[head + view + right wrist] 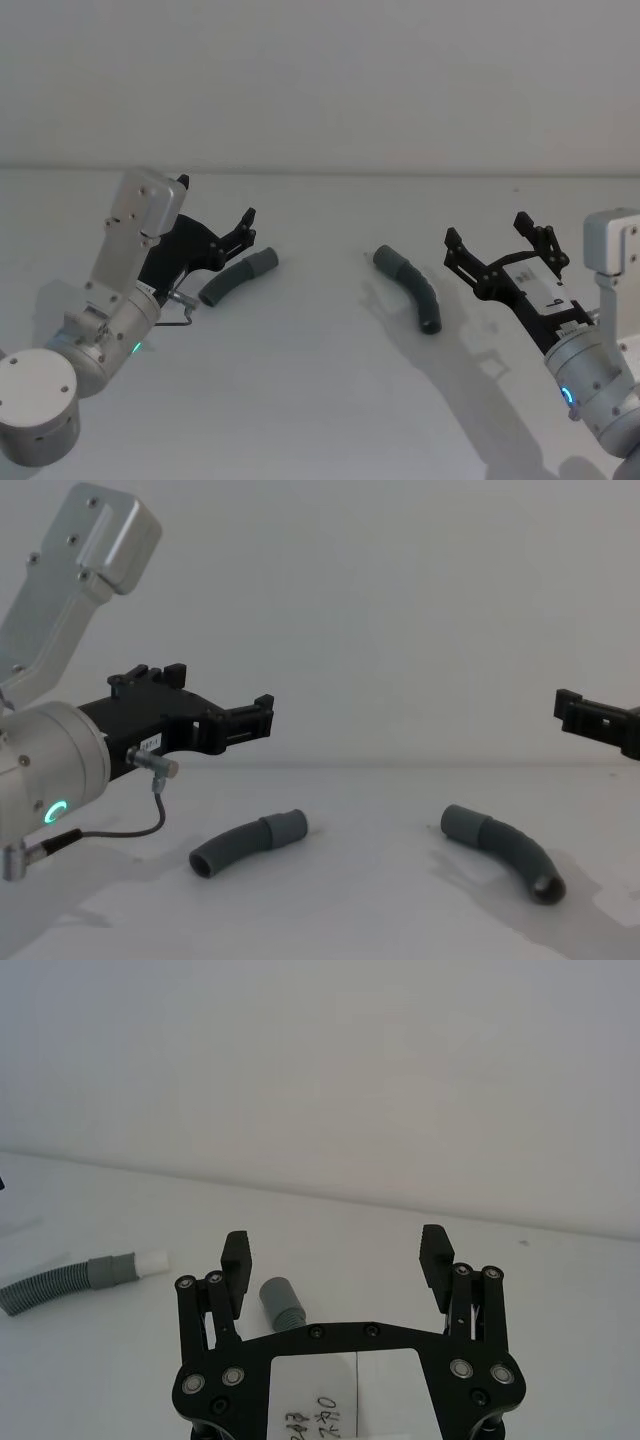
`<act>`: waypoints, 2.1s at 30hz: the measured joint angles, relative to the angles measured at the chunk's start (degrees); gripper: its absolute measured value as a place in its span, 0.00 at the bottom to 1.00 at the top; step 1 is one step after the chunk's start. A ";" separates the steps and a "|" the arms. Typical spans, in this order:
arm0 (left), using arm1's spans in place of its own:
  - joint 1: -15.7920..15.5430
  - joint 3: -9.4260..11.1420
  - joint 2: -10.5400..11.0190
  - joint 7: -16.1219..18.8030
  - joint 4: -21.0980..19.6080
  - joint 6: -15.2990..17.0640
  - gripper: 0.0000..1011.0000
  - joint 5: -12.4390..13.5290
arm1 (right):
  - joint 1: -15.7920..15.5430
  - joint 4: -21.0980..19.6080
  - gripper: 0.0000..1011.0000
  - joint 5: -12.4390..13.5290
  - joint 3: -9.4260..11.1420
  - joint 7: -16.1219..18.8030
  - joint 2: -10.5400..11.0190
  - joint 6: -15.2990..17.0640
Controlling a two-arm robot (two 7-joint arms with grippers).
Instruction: Use both hands to pick up one end of the pipe from the table, align the ends, and insert them.
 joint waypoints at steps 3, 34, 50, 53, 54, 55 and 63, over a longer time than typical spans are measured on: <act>0.00 0.00 0.00 0.00 0.00 0.00 0.99 0.00 | 0.00 0.00 0.99 0.00 0.00 0.00 0.00 0.00; 0.00 0.00 0.00 0.00 0.00 0.00 0.99 0.00 | 0.00 0.00 0.99 0.00 0.00 0.00 0.00 0.00; -0.74 0.06 0.57 -1.84 -0.02 1.82 0.99 -0.43 | 0.00 0.00 0.99 0.00 0.00 0.00 0.00 0.00; -1.44 0.19 1.06 -3.49 -0.03 3.55 0.99 -0.99 | 0.00 0.00 0.99 0.00 0.00 0.00 -0.01 0.00; -1.64 0.24 1.20 -3.80 -0.03 4.02 0.99 -1.14 | 0.00 0.00 0.99 0.00 0.00 0.00 0.00 0.00; -1.84 0.28 1.31 -4.34 -0.04 4.46 0.99 -1.27 | 0.00 0.00 0.99 0.00 0.00 0.00 0.00 0.00; -4.77 1.16 2.72 -9.68 0.57 10.29 0.99 -2.75 | 0.00 0.00 0.99 0.00 0.00 0.00 0.00 0.00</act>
